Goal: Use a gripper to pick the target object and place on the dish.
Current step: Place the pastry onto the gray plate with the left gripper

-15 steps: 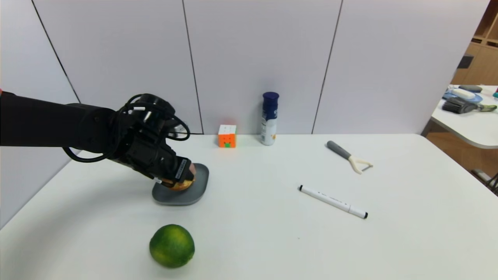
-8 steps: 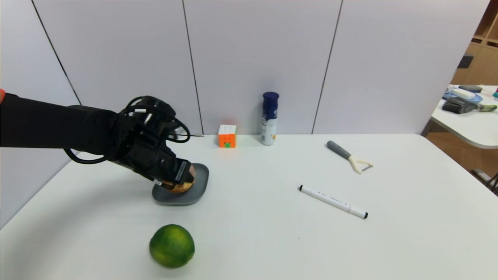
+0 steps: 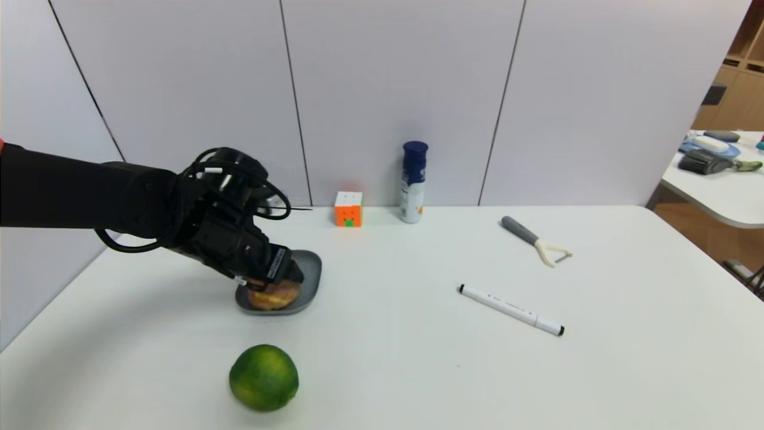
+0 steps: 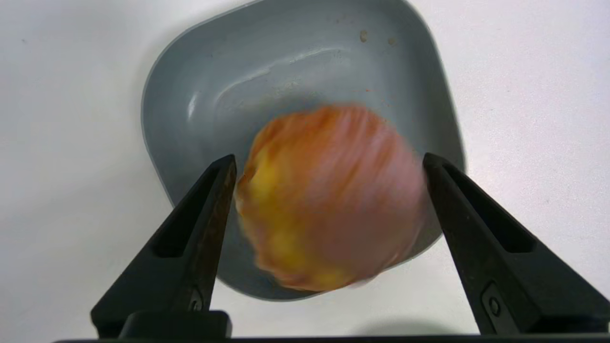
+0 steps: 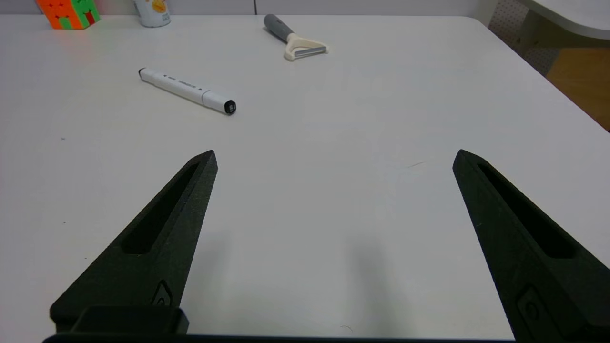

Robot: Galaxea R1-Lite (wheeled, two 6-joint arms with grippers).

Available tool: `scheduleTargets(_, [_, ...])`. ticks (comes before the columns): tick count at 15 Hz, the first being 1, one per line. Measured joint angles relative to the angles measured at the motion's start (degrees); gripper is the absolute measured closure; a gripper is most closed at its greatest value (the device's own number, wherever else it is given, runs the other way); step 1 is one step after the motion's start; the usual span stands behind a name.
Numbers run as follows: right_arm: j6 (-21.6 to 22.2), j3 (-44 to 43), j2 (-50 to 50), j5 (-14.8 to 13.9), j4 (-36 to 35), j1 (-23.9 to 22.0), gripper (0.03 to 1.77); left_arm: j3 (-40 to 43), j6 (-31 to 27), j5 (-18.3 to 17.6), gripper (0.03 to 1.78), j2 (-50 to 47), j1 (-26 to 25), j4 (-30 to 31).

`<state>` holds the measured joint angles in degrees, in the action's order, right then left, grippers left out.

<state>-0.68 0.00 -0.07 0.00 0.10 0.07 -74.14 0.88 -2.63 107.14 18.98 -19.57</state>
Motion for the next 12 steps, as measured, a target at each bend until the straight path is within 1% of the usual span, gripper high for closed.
scheduleTargets(4, [0.0, 0.0, 0.0, 0.0, 0.0, 0.0, 0.09, 0.0, 0.1, 0.0, 0.28, -0.6, 0.1, 0.0])
scheduleTargets(8, [0.0, 0.0, 0.0, 0.0, 0.0, 0.0, 0.09, -0.2, 0.0, 0.1, 0.21, -2.0, 0.1, 0.0])
scheduleTargets(10, [0.0, 0.0, 0.0, 0.0, 0.0, 0.0, 0.09, -1.4, 0.0, 1.5, 0.19, -3.6, 0.1, 1.4])
scheduleTargets(12, [0.0, 0.0, 0.0, 0.0, 0.0, 0.0, 0.09, -2.8, -0.1, 2.3, 0.17, -5.5, 0.1, 4.8])
